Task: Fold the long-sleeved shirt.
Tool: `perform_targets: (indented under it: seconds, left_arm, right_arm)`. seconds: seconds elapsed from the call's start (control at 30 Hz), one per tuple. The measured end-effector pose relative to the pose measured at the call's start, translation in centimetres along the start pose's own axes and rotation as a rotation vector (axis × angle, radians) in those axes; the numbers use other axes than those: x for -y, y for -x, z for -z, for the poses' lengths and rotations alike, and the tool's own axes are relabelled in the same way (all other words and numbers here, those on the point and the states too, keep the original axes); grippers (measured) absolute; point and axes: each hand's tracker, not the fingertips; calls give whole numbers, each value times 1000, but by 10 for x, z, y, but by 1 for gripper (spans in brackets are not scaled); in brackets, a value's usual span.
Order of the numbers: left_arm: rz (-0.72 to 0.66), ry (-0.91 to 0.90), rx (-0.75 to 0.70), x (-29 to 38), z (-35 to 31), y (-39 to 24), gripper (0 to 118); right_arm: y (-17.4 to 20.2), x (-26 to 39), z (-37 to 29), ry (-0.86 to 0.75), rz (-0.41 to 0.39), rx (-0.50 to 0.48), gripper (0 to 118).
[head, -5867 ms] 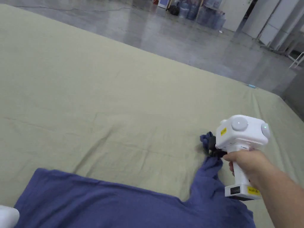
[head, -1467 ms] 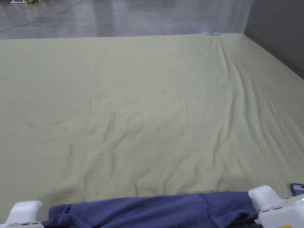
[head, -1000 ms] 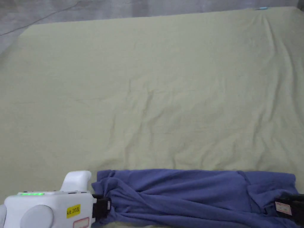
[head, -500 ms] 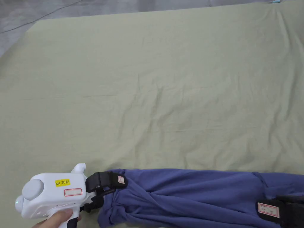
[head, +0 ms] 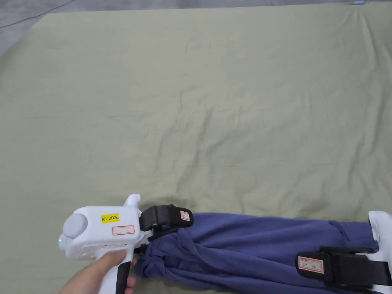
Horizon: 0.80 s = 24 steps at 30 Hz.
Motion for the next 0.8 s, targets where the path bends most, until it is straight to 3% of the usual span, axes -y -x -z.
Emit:
perform_targets:
  seconds: [0.03, 0.07, 0.1, 0.17, 0.3, 0.4, 0.53, 0.6, 0.8]
  left_arm:
    - [22, -2, -47, 4, -4, -7, 94]
    - [46, -16, -106, -11, -12, 8, 26]
    - [-31, -11, -14, -6, -13, 8, 4]
    - [-184, 52, 146, 0, -21, 27, 4]
    - [-297, -59, 302, 6, -56, 57, 4]
    - [-479, -117, 542, 23, -78, 54, 3]
    - [-449, -179, 496, 28, -102, 76, 3]
    - [-514, -236, 517, 30, -118, 90, 4]
    - [-511, -382, 416, 27, -192, 122, 3]
  right_arm:
    - [3, 2, -1, -2, -1, 2, 0]
    - [2, 1, -1, -3, 1, 2, 0]
    - [1, 1, -2, -6, 4, 2, 0]
    - [2, 2, -4, -13, 13, 4, 0]
    - [0, 3, -11, -29, 33, 18, 0]
    - [0, 2, -15, -42, 53, 12, 0]
    - [-1, 0, -17, -66, 97, -23, 0]
    - [2, -2, -16, -77, 107, -30, 0]
    - [20, -10, -11, -70, 68, -37, 0]
